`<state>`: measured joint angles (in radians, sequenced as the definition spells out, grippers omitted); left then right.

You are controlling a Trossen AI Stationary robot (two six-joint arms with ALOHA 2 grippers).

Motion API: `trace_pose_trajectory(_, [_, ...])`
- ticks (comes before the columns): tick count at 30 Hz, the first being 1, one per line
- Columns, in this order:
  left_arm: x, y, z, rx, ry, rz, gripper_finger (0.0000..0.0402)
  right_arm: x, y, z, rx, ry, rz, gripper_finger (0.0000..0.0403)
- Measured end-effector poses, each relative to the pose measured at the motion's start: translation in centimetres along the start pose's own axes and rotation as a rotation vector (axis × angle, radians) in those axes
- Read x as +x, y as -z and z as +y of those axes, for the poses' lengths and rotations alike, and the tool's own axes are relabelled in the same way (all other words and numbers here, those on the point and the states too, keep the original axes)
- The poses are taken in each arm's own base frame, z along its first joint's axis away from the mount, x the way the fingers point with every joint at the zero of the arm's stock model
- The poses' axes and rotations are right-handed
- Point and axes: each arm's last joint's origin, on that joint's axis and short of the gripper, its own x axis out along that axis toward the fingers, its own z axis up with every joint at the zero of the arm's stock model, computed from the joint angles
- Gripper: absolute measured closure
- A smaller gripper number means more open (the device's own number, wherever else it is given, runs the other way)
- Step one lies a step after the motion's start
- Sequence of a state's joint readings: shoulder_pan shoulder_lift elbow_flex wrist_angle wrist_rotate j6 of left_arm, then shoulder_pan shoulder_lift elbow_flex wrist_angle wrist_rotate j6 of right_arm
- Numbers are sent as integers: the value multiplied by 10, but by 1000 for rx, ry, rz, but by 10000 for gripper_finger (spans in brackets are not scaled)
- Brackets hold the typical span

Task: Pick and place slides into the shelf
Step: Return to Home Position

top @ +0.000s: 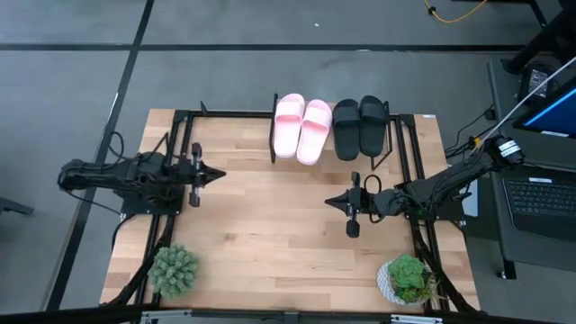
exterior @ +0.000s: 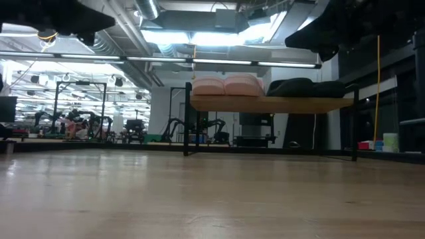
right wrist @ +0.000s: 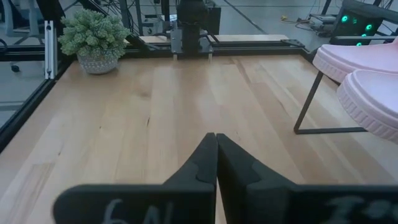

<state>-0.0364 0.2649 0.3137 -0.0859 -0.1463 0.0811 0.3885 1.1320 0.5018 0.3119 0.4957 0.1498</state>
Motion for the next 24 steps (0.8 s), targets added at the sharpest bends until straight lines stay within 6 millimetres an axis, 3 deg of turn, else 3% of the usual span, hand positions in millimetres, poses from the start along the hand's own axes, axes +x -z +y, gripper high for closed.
trace_pose_trajectory(8, [-17, 18, 1, -10, 3, -48, 401, 0, 0, 0, -1, 1, 1, 397])
trace_pose_trajectory(24, [-6, 65, -5, -55, 27, -42, 402, 1, 0, 0, 5, 0, -6, 397])
